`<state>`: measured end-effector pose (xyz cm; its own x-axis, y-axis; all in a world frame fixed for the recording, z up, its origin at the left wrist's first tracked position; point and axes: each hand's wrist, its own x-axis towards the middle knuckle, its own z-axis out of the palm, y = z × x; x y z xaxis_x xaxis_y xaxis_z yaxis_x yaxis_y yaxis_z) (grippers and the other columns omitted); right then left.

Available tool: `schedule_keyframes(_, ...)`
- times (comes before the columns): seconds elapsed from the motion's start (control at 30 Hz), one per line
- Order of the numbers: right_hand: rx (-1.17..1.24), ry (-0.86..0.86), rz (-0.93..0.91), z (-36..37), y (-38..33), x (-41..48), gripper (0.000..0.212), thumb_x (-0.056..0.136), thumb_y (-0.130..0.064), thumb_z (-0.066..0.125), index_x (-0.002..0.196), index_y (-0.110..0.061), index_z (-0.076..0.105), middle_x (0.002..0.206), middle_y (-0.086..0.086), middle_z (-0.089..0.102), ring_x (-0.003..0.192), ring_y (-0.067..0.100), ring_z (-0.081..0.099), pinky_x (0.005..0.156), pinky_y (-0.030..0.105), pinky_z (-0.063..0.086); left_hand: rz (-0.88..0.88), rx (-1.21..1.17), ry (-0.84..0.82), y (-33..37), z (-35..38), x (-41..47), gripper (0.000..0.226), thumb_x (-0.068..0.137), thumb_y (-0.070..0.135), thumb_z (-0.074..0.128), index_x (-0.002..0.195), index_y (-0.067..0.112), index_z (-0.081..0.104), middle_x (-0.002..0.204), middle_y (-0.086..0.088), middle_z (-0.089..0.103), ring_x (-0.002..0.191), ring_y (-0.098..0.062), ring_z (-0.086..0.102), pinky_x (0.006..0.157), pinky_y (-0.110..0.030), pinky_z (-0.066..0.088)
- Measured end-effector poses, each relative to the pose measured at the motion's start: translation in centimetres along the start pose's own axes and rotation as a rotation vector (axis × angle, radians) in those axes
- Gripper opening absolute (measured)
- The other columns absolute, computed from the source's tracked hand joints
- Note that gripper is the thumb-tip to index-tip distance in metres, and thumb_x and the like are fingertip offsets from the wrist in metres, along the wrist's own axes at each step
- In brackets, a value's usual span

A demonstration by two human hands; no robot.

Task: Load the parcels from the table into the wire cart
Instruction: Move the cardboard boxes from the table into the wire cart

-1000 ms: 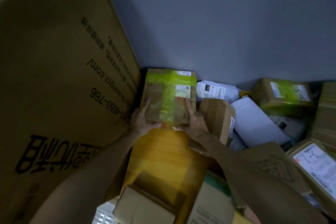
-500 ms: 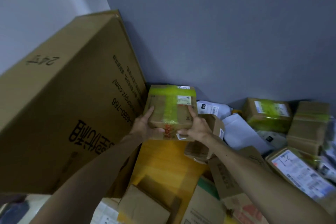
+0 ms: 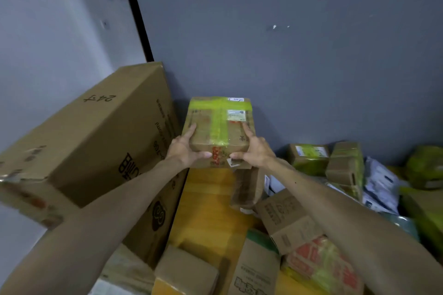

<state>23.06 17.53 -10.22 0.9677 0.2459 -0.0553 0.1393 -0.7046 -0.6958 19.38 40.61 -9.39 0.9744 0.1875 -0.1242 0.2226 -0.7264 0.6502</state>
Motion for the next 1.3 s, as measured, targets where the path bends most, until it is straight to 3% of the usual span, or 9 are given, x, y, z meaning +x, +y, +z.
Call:
schedule_keyframes(0.2, -0.025, 0.149, 0.022, -3.5, -3.3, -7.6, 0.118, 0.073, -0.041, 0.084, 0.158, -0.030, 0.003, 0.139, 0.008, 0.056, 0.126, 0.026, 0.053, 0.106, 0.033, 0.043, 0.150, -0.045, 0.020, 2.7, -1.8, -4.8, 0.117, 0.062, 0.055, 0.086, 0.155, 0.044, 0.014, 0.155, -0.007, 0.036, 0.143, -0.028, 0.031, 0.115, -0.038, 0.030)
schedule_keyframes(0.43, -0.074, 0.269, 0.061, -6.5, -4.8, -16.7, 0.116, 0.073, -0.044, 0.083, 0.158, -0.028, 0.006, 0.124, 0.011, 0.065, 0.111, 0.025, 0.062, 0.089, 0.025, 0.046, 0.343, 0.022, 0.055, 5.5, -2.8, -11.5, 0.116, 0.060, 0.067, 0.079, 0.155, 0.038, 0.019, 0.141, -0.009, 0.054, 0.129, -0.029, 0.050, 0.107, -0.040, 0.045)
schedule_keyframes(0.53, -0.133, 0.311, 0.086, -7.6, -4.4, -20.6, 0.116, 0.072, -0.046, 0.083, 0.158, -0.028, 0.007, 0.119, 0.014, 0.068, 0.110, 0.028, 0.063, 0.088, 0.028, 0.047, 0.374, -0.005, 0.017, 6.1, -1.6, -14.4, 0.119, 0.056, 0.074, 0.075, 0.155, 0.039, 0.018, 0.141, -0.010, 0.054, 0.129, -0.029, 0.051, 0.109, -0.041, 0.044)
schedule_keyframes(0.7, -0.095, 0.384, 0.128, -8.6, -1.6, -27.0, 0.119, 0.070, -0.046, 0.085, 0.158, -0.029, 0.006, 0.136, 0.008, 0.059, 0.122, 0.025, 0.056, 0.101, 0.031, 0.045, 0.455, 0.037, -0.006, 8.7, 1.0, -19.7, 0.114, 0.062, 0.070, 0.075, 0.156, 0.038, 0.017, 0.141, -0.013, 0.052, 0.131, -0.033, 0.047, 0.107, -0.040, 0.041)
schedule_keyframes(1.0, -0.044, 0.564, 0.145, -13.2, 4.9, -40.3, 0.119, 0.073, -0.038, 0.085, 0.157, -0.030, 0.001, 0.137, 0.003, 0.053, 0.121, 0.020, 0.054, 0.097, 0.027, 0.045, 0.622, 0.069, -0.039, 16.8, 7.7, -29.4, 0.112, 0.067, 0.064, 0.076, 0.156, 0.044, 0.012, 0.152, -0.008, 0.042, 0.139, -0.032, 0.036, 0.106, -0.040, 0.039)
schedule_keyframes(1.17, -0.055, 0.621, 0.231, -16.3, 10.6, -47.8, 0.123, 0.071, -0.046, 0.083, 0.154, -0.043, -0.007, 0.131, 0.007, 0.054, 0.116, 0.026, 0.055, 0.099, 0.041, 0.049, 0.695, 0.041, -0.079, 21.5, 13.6, -35.3, 0.111, 0.068, 0.061, 0.078, 0.156, 0.043, 0.013, 0.155, -0.009, 0.037, 0.140, -0.032, 0.035, 0.105, -0.039, 0.040)
schedule_keyframes(1.3, -0.021, 0.637, 0.253, -17.9, 15.1, -53.6, 0.122, 0.072, -0.039, 0.085, 0.155, -0.040, -0.005, 0.134, 0.005, 0.055, 0.117, 0.024, 0.056, 0.100, 0.042, 0.050, 0.728, 0.026, -0.129, 24.0, 19.0, -39.4, 0.112, 0.067, 0.060, 0.079, 0.156, 0.043, 0.014, 0.153, -0.008, 0.040, 0.138, -0.028, 0.039, 0.105, -0.038, 0.042)
